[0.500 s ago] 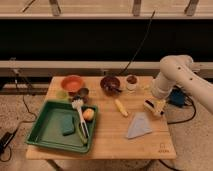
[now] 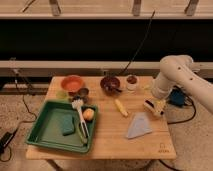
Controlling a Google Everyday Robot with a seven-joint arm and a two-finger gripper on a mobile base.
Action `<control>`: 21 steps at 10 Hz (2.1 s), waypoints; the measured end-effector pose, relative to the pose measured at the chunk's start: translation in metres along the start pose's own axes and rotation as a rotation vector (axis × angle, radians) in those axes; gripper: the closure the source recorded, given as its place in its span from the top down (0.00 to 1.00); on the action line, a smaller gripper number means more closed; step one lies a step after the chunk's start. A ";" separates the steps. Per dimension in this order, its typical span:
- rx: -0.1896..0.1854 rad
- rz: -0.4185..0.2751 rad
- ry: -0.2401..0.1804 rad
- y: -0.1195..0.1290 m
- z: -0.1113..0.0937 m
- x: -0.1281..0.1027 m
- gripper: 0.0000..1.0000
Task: Place towel in table surface
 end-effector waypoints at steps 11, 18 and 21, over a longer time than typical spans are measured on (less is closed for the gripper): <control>0.000 0.000 0.000 0.000 0.000 0.000 0.80; -0.017 -0.067 -0.013 0.009 0.018 -0.009 0.80; -0.043 -0.168 -0.028 0.036 0.068 -0.021 0.80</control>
